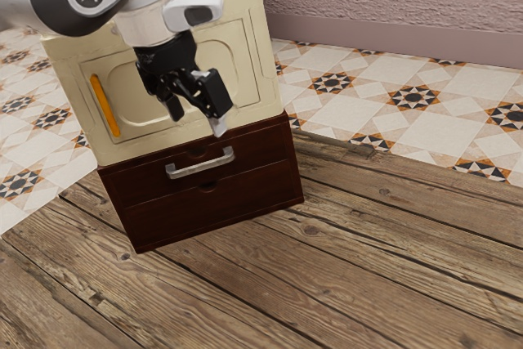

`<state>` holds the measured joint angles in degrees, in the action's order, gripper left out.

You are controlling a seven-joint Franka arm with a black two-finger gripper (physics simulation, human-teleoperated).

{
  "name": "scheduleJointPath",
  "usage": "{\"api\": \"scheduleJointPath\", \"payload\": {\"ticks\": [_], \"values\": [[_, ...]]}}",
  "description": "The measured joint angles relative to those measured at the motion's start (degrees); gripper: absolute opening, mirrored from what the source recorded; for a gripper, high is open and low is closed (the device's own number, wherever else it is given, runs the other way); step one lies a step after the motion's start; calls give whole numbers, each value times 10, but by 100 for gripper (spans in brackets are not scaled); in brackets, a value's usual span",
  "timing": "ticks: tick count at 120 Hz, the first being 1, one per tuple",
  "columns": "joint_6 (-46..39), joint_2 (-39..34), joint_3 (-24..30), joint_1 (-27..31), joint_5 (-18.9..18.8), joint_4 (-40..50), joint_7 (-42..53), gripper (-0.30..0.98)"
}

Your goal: Pull the drawer handle with one arm to open the drawer

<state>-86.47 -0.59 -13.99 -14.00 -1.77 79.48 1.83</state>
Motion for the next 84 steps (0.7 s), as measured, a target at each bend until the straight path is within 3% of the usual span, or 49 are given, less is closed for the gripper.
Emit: {"api": "scheduleJointPath", "payload": {"ticks": [23,42,66,84], "values": [[10,0,-3,8,-1,-4,12,69],[48,-1,3,27,0,-124,19,69],[51,13,20,68,-3,-133,26,69],[37,18,26,83,-26,-130,67,69]]}}
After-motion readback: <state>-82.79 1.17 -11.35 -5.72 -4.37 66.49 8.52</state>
